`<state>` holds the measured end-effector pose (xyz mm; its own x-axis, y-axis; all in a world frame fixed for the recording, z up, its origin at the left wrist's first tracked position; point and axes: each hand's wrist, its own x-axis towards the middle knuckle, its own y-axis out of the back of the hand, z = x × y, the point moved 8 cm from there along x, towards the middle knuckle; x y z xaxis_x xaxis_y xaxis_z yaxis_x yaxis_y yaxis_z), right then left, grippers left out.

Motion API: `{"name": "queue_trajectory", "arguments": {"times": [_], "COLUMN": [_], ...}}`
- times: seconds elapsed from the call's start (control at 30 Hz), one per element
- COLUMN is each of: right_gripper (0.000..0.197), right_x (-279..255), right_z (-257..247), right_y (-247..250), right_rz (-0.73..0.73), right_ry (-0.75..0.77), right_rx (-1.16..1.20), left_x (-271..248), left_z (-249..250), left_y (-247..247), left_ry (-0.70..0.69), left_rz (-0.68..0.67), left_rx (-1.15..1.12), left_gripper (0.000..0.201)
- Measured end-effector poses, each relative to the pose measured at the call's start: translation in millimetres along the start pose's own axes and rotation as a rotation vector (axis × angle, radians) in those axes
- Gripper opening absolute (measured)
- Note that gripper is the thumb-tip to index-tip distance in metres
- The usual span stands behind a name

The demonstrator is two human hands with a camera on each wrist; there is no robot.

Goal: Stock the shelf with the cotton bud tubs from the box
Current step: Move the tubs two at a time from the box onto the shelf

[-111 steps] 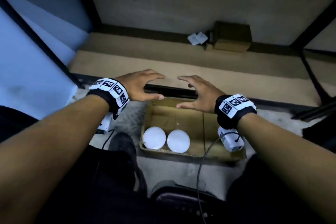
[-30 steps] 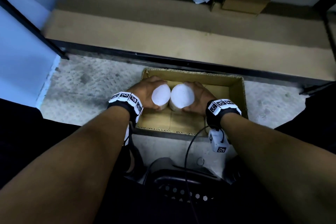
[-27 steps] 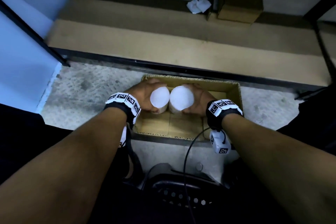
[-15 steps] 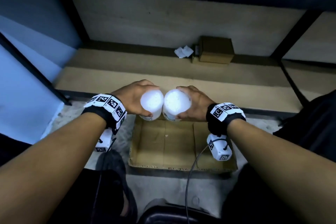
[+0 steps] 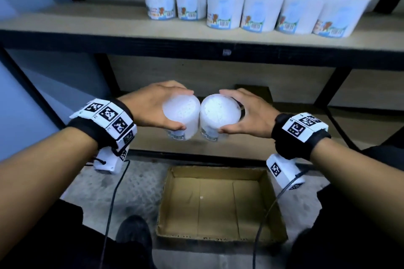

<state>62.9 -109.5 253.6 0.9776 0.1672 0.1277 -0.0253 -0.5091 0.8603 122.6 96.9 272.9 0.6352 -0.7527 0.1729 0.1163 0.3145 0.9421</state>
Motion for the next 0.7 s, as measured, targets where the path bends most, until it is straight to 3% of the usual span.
{"name": "queue_trajectory", "arguments": {"times": [0.5, 0.7], "right_gripper": [0.086, 0.087], "right_x": [21, 51], "right_z": [-95, -130], "right_y": [135, 164], "right_rz": [0.207, 0.254], "right_ry": [0.139, 0.149], "right_rx": [-0.041, 0.03], "left_x": [5, 8], "left_z": [56, 37], "left_y": [167, 218], "left_ry": [-0.18, -0.11], "left_rz": [0.251, 0.312], "left_rx": [0.214, 0.27], "left_gripper": [0.077, 0.074]}}
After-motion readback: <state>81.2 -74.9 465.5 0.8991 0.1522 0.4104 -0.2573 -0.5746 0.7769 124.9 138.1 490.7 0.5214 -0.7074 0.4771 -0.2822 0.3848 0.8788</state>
